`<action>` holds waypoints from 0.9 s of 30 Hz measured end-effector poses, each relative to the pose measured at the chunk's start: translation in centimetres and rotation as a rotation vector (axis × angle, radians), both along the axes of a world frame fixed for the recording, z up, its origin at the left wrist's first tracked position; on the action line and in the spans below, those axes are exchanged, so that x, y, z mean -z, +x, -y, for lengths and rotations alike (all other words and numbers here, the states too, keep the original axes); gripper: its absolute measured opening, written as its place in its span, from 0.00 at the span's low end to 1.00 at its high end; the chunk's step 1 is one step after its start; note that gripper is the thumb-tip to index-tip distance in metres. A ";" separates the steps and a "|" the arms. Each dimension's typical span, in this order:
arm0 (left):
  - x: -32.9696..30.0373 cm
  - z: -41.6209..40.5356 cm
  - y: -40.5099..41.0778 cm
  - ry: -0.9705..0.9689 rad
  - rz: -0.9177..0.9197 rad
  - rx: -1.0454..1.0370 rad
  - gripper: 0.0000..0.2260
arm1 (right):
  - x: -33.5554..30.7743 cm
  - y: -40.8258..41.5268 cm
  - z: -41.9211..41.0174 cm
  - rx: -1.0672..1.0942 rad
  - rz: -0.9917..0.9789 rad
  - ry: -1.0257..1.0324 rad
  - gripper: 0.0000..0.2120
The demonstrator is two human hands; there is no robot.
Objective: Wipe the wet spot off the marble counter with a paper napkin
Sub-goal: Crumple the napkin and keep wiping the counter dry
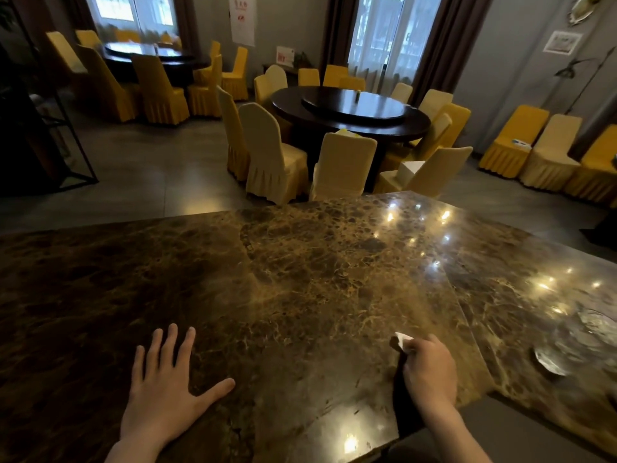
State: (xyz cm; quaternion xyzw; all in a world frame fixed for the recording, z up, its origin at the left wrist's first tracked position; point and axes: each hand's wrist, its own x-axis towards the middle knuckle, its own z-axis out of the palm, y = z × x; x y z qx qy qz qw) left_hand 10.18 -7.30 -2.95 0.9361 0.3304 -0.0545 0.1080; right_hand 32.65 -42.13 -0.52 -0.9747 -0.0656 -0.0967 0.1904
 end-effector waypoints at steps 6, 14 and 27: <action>-0.1 -0.1 0.2 0.006 -0.019 -0.007 0.61 | 0.6 -6.0 -8.5 -0.231 -0.058 0.077 0.05; -0.3 0.2 -0.2 -0.023 0.008 0.000 0.61 | 0.6 -4.9 -10.4 -0.397 -0.045 0.095 0.02; 0.0 0.1 0.0 0.023 -0.004 -0.006 0.61 | 0.1 -10.4 -18.3 -0.766 -0.072 -0.004 0.03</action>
